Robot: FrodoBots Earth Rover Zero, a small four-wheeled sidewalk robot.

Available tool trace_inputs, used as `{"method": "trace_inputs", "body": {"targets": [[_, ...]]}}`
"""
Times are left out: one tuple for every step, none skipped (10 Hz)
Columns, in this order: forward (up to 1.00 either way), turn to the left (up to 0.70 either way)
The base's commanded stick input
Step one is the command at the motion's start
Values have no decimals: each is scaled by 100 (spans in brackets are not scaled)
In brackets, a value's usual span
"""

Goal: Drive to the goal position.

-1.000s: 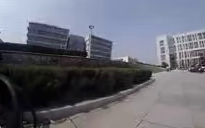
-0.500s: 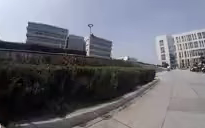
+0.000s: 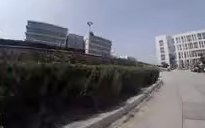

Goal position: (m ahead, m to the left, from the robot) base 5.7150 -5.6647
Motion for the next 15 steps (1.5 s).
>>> {"method": "trace_inputs", "body": {"targets": [[70, -35], [70, -35], [70, -35], [70, -35], [70, -35], [70, -35], [70, -35], [70, -35], [70, -35], [70, -35], [70, -35], [70, -35], [70, -35], [70, -31], [70, 0]]}}
